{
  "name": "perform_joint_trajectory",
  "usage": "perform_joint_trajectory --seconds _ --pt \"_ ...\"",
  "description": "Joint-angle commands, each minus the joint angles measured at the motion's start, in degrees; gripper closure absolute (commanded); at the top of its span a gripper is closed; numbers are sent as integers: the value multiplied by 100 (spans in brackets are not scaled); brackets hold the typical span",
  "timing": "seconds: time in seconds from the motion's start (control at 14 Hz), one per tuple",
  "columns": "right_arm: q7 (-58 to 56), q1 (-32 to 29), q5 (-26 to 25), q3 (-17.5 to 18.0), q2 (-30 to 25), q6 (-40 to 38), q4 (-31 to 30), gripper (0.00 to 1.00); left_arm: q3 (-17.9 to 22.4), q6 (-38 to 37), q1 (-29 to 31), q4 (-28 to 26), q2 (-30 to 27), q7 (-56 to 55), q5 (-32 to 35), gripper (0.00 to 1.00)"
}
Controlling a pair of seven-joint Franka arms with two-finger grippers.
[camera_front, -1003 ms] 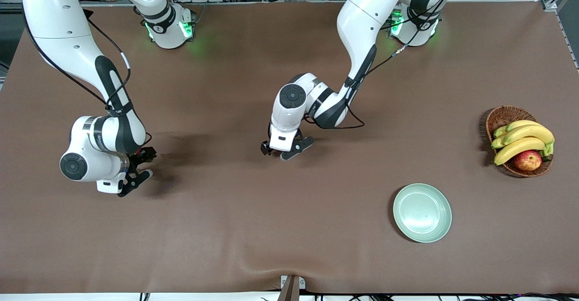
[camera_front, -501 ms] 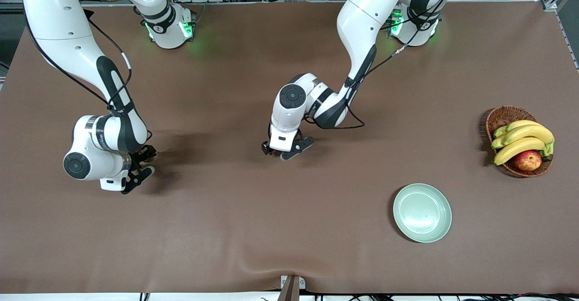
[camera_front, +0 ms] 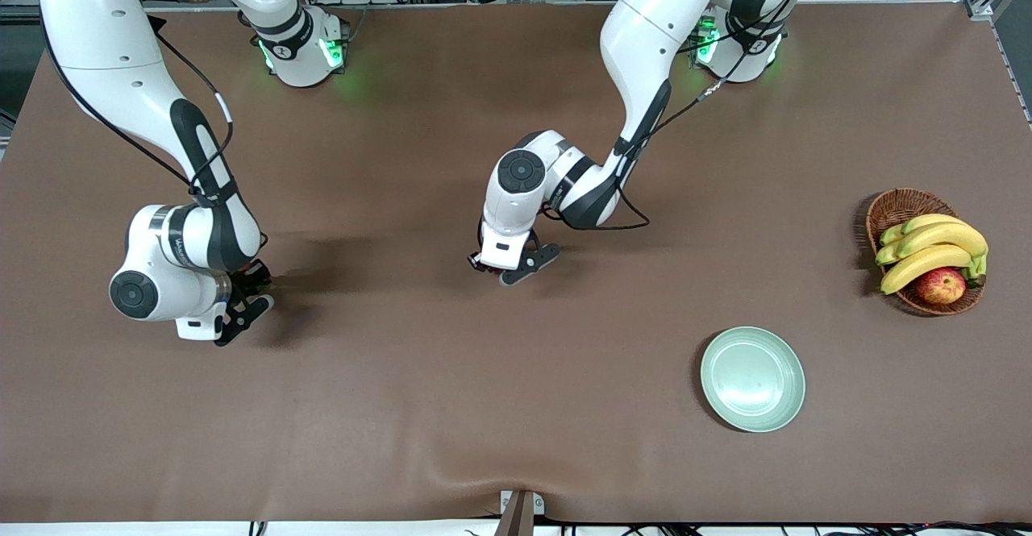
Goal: Collect all strawberries into plate
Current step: 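Carry the strawberry to the plate with the left gripper while the right grasps another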
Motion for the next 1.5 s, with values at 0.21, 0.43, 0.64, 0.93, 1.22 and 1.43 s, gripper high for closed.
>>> perform_joint_trajectory --seconds 0.21,0.43,0.64,0.93,1.22,1.43 --pt "-160 -76 -8 73 -172 86 345 96 70 -4 -76 135 103 -101 98 100" --pt "-151 -50 62 91 -199 -19 837 99 70 -100 -23 135 -46 -92 98 100" --pt "513 55 351 108 -199 -511 1338 100 166 -154 12 135 -161 -75 98 100" --pt "1796 424 931 143 -207 -925 1621 100 727 -732 117 135 -599 -101 80 100" --pt "3290 1117 1801 143 -207 -952 1621 100 1370 -1006 844 135 -978 -101 80 100" --pt "4538 1855 2084 143 -137 -908 1612 100 1398 -1006 1697 135 -1031 47 124 100"
